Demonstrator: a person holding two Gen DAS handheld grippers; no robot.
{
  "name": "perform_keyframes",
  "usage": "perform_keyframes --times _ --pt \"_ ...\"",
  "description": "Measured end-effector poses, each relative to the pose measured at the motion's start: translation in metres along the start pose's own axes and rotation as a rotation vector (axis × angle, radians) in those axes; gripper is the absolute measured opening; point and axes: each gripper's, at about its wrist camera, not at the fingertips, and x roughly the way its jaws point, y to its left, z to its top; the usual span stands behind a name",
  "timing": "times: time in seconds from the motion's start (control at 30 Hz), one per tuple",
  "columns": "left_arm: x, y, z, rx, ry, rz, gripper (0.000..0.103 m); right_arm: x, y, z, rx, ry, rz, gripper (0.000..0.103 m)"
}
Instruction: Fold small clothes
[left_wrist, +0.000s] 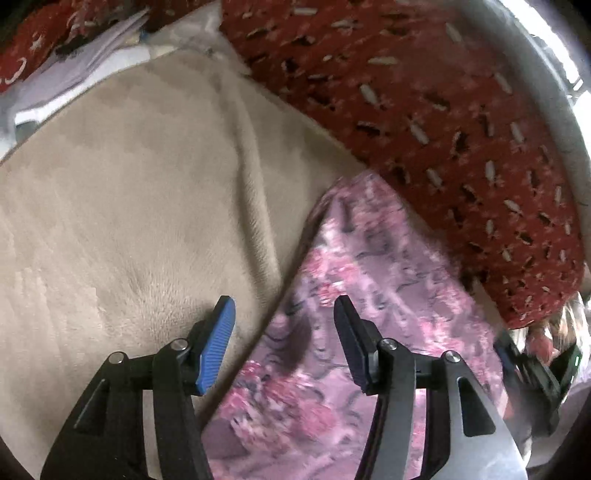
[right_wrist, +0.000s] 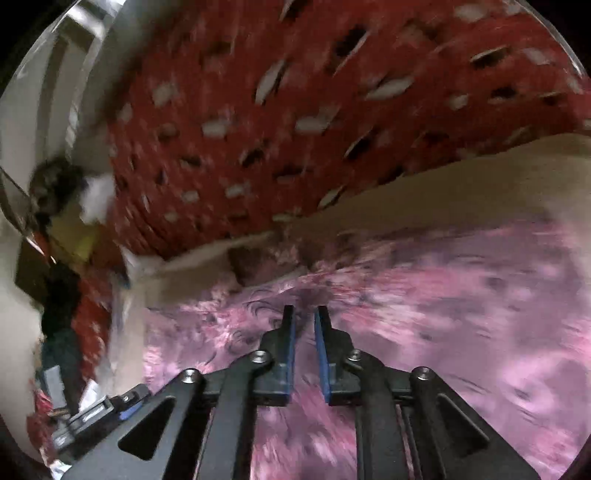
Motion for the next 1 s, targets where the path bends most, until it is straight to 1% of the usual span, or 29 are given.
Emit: perform_keyframes --times 0.03,0.07,0.1,0.13,0.2,0.23,0.27,0.3,0.33,0.37,0.4,0.43,0.47,0.5,0.53,0.57,0.6,0.63,0.67,0.7,0.73,0.77,0.8,0.83,0.9,0.93,1.0 --pt "-0.003 -0.004 -0.001 0.012 0.001 -0.010 0.054 -0.016 -0.009 -0.003 0.012 -0.023 -0.023 0.037" --pt "-0.005 -0.008 -0.003 0.026 0.007 -0.022 0.054 -0.032 -0.020 -0.006 0.028 -0.047 -0.059 0.042" --pt "-0.006 -0.013 -0.005 0.041 0.014 -0.035 0.054 -0.047 -0.034 -0.008 0.048 -0.070 -0.102 0.043" --pt "-0.007 -0.019 -0.008 0.061 0.020 -0.045 0.054 -0.069 -0.056 -0.016 0.082 -0.097 -0.151 0.043" --pt "-0.005 -0.032 -0.012 0.110 0.033 -0.049 0.054 -0.092 -0.089 -0.034 0.157 -0.106 -0.191 0.044" --pt "0.000 -0.040 -0.014 0.137 0.040 -0.038 0.054 -0.095 -0.102 -0.042 0.197 -0.088 -0.190 0.044" --pt "0.005 -0.046 -0.018 0.169 0.048 -0.003 0.054 -0.095 -0.110 -0.048 0.220 -0.070 -0.176 0.044" --pt "0.008 -0.048 -0.022 0.191 0.048 0.027 0.054 -0.090 -0.119 -0.058 0.265 -0.034 -0.111 0.044" --pt "0.012 -0.051 -0.026 0.219 0.049 0.062 0.054 -0.090 -0.122 -0.066 0.289 -0.022 -0.066 0.043" --pt "0.015 -0.054 -0.028 0.241 0.055 0.089 0.054 -0.093 -0.123 -0.071 0.302 -0.027 -0.030 0.027" --pt "0.017 -0.055 -0.029 0.252 0.058 0.106 0.054 -0.097 -0.118 -0.072 0.280 -0.058 0.001 0.013" --pt "0.018 -0.055 -0.030 0.253 0.056 0.110 0.056 -0.104 -0.111 -0.071 0.246 -0.092 0.026 0.007" --pt "0.018 -0.054 -0.030 0.254 0.056 0.115 0.058 -0.111 -0.105 -0.070 0.215 -0.129 0.042 0.007" --pt "0.019 -0.053 -0.030 0.254 0.057 0.121 0.059 -0.123 -0.099 -0.072 0.186 -0.200 0.052 0.006" --pt "0.021 -0.053 -0.030 0.255 0.058 0.130 0.061 -0.128 -0.100 -0.075 0.182 -0.221 0.045 0.006" --pt "0.025 -0.052 -0.026 0.257 0.058 0.139 0.063 -0.128 -0.102 -0.077 0.186 -0.221 0.017 0.006" --pt "0.026 -0.053 -0.027 0.268 0.055 0.154 0.064 -0.121 -0.107 -0.081 0.194 -0.189 -0.031 0.006" --pt "0.026 -0.054 -0.028 0.279 0.053 0.163 0.064 -0.109 -0.114 -0.085 0.205 -0.118 -0.082 0.008" --pt "0.026 -0.054 -0.030 0.292 0.049 0.171 0.064 -0.098 -0.118 -0.088 0.213 -0.063 -0.110 0.009" --pt "0.024 -0.054 -0.030 0.298 0.048 0.174 0.064 -0.099 -0.116 -0.089 0.224 -0.071 -0.108 0.013" --pt "0.019 -0.053 -0.031 0.294 0.052 0.166 0.064 -0.106 -0.112 -0.086 0.229 -0.094 -0.122 0.020" --pt "0.015 -0.053 -0.030 0.285 0.053 0.141 0.064 -0.112 -0.108 -0.084 0.231 -0.111 -0.144 0.020" --pt "0.008 -0.052 -0.028 0.270 0.050 0.090 0.064 -0.121 -0.099 -0.080 0.225 -0.153 -0.169 0.020" --pt "0.002 -0.053 -0.028 0.259 0.045 0.054 0.064 -0.129 -0.089 -0.076 0.208 -0.194 -0.153 0.020" --pt "-0.003 -0.054 -0.028 0.263 0.034 0.027 0.064 -0.136 -0.077 -0.073 0.166 -0.227 -0.106 0.024" --pt "0.000 -0.056 -0.030 0.276 0.039 0.039 0.064 -0.135 -0.070 -0.073 0.141 -0.228 -0.098 0.031" --pt "0.011 -0.058 -0.035 0.305 0.052 0.093 0.064 -0.129 -0.061 -0.077 0.086 -0.206 -0.108 0.033"
